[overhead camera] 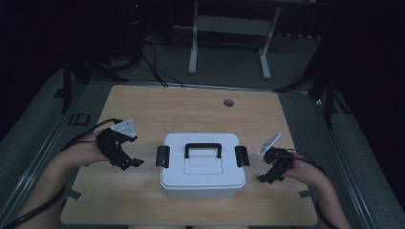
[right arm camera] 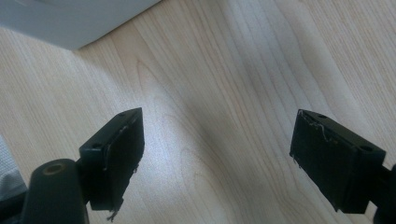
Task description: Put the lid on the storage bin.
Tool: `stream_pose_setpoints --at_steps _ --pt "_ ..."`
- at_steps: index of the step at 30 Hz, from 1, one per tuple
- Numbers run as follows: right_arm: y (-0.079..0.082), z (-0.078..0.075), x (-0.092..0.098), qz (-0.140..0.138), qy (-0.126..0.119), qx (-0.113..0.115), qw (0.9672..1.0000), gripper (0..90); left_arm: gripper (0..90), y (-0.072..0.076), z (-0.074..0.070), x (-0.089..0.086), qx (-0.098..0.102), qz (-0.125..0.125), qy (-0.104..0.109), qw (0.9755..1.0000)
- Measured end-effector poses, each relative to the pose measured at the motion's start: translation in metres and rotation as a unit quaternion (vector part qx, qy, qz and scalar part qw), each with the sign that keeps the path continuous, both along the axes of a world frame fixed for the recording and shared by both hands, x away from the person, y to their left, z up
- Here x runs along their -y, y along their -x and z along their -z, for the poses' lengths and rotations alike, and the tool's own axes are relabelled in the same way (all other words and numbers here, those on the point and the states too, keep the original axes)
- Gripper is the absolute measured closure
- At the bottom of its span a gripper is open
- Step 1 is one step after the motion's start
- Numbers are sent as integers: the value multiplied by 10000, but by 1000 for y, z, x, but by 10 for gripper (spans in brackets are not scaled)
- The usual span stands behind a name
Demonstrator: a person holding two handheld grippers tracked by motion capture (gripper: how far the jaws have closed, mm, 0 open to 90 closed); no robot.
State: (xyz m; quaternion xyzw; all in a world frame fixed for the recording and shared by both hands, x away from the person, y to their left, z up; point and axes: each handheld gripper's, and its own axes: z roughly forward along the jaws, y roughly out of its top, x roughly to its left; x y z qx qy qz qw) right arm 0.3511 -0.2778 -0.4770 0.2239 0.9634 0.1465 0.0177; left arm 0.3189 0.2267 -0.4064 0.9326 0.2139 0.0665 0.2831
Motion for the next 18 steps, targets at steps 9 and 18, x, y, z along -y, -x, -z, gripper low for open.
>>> stream_pose_setpoints --at_steps 9,18 --pt "1 0 4 74 11 57 10000 171 84 5 17 -23 -109 -218 238 9994" --pt "0 3 7 161 -21 114 9998 171 84 14 44 -47 -170 -433 367 9982"
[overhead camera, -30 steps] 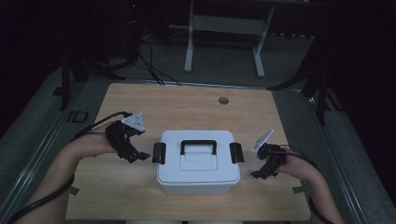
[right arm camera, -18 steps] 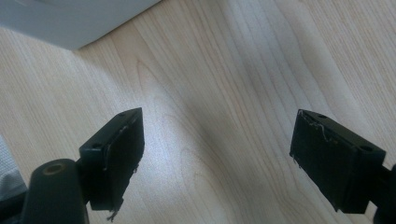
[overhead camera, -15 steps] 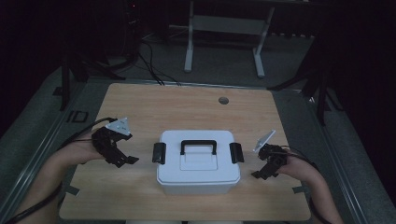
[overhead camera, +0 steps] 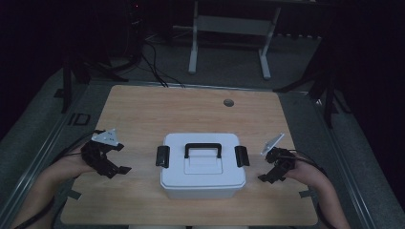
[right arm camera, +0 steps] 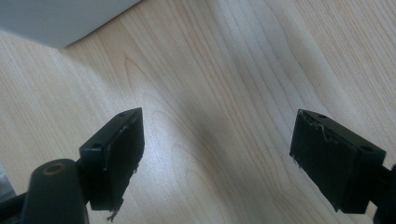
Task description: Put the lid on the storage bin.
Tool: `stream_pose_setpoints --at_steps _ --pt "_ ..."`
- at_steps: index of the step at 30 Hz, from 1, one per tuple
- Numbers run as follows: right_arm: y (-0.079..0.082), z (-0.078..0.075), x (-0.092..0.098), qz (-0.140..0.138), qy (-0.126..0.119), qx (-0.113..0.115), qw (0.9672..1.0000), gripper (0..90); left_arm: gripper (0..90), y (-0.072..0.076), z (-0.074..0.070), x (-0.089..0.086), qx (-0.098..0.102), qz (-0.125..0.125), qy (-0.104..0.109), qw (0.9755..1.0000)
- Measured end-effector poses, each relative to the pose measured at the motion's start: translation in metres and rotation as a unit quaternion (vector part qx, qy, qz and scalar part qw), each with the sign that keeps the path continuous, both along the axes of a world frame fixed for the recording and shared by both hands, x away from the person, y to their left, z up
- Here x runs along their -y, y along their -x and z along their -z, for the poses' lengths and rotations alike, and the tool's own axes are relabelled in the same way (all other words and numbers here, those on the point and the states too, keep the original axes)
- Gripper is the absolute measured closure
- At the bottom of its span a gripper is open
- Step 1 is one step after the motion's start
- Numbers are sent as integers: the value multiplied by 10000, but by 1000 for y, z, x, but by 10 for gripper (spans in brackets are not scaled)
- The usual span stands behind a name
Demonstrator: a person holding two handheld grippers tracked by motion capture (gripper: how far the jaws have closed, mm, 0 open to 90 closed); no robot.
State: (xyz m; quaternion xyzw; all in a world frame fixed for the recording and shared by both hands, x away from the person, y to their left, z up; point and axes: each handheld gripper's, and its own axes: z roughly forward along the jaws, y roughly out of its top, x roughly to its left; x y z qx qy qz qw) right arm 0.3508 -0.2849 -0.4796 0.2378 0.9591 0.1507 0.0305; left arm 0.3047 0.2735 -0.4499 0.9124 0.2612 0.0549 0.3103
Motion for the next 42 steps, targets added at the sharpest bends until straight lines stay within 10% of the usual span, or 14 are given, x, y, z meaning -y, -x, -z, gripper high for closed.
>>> stream_pose_setpoints --at_steps 27,42 --pt "-2 23 14 388 -394 79 9984 171 84 24 76 -27 -280 -436 82 9986" --pt "-5 37 22 1174 -910 331 9884 171 84 28 84 -40 -125 -792 126 9967"
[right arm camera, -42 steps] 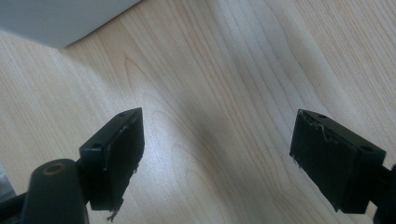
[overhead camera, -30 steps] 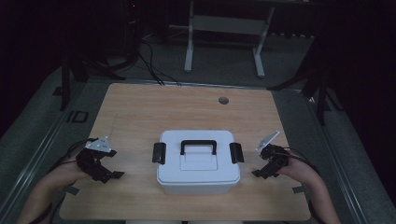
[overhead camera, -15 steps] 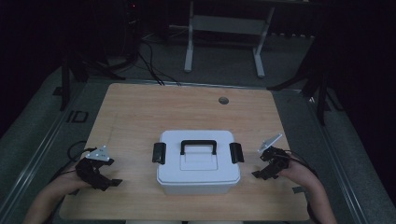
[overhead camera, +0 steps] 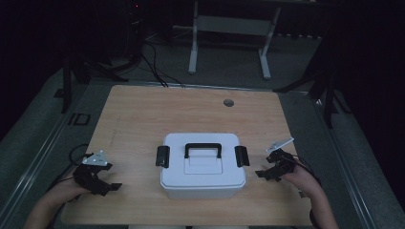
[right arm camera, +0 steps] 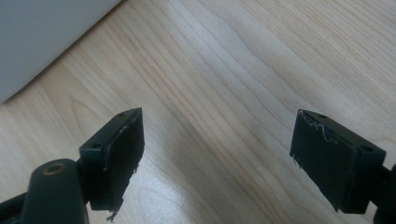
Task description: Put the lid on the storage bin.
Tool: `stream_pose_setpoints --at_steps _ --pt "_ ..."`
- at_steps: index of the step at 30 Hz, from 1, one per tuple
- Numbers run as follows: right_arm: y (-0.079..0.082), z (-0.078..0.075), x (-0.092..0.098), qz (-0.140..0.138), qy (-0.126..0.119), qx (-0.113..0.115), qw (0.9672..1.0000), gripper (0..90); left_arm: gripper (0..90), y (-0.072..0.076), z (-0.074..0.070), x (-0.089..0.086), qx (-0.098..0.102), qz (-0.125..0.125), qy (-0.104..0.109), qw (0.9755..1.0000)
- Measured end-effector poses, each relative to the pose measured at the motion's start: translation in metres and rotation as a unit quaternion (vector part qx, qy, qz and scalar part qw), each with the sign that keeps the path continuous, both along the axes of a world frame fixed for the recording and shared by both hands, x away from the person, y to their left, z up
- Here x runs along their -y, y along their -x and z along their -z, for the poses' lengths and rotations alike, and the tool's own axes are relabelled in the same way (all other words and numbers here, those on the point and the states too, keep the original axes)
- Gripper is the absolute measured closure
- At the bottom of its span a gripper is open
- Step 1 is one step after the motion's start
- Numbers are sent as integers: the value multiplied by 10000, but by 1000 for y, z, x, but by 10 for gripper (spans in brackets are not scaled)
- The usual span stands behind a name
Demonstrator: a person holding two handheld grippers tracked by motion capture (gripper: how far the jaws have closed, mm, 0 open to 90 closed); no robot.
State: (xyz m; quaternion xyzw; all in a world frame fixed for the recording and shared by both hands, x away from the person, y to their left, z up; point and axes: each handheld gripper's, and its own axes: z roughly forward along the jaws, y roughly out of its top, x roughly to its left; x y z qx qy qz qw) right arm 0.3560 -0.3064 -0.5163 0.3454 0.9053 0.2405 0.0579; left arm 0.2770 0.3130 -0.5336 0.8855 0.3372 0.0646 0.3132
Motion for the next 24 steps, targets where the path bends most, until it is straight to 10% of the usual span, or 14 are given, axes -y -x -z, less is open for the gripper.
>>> stream_pose_setpoints --at_steps 13,24 --pt "7 17 9 703 -296 426 9962 160 81 2 3 -7 55 -297 -29 9995" --pt "10 24 23 1651 -661 806 9807 143 81 5 7 -14 109 -504 72 9986"
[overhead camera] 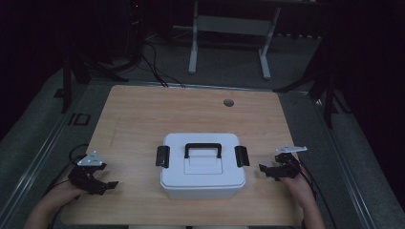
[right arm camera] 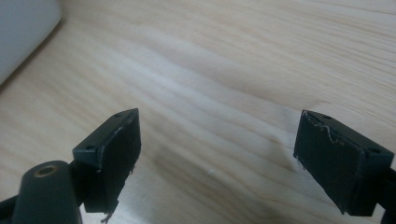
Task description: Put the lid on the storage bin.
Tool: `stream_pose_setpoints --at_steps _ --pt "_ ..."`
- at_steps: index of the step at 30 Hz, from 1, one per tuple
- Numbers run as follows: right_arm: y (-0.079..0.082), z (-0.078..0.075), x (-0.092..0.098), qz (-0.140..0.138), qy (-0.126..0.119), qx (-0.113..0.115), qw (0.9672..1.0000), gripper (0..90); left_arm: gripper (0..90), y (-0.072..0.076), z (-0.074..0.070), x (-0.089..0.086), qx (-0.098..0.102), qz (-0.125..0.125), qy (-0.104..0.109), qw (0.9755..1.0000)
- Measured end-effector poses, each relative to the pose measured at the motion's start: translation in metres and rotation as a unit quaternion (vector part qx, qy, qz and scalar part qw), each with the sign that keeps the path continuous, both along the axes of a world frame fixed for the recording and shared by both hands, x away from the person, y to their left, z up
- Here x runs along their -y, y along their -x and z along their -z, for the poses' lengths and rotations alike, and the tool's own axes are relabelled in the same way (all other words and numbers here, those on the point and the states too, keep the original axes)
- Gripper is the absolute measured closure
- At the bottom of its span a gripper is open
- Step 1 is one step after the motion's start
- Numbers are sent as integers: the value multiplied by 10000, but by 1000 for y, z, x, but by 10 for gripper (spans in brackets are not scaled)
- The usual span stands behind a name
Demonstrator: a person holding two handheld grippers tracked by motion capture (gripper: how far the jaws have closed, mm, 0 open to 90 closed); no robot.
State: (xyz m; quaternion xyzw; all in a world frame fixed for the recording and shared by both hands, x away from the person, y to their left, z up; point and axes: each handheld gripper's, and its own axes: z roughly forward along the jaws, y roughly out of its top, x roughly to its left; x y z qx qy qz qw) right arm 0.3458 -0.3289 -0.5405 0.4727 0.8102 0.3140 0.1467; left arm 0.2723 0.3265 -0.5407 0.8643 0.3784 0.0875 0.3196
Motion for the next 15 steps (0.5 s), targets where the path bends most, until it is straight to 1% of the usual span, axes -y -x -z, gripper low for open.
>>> stream_pose_setpoints --at_steps 3,6,9,13,15 --pt "0 0 4 159 -141 65 9998 144 81 0 1 -4 43 -206 87 9997" --pt "1 0 6 244 -170 119 9995 144 79 1 1 -8 62 -380 215 9990" --pt "1 1 6 261 -149 149 9994 144 73 0 0 -11 106 -558 257 9981" --pt "2 2 5 229 -123 200 9995 144 73 0 0 -14 108 -675 330 9971" --pt "2 1 5 239 -162 216 9993 143 73 1 1 -15 98 -704 330 9969"
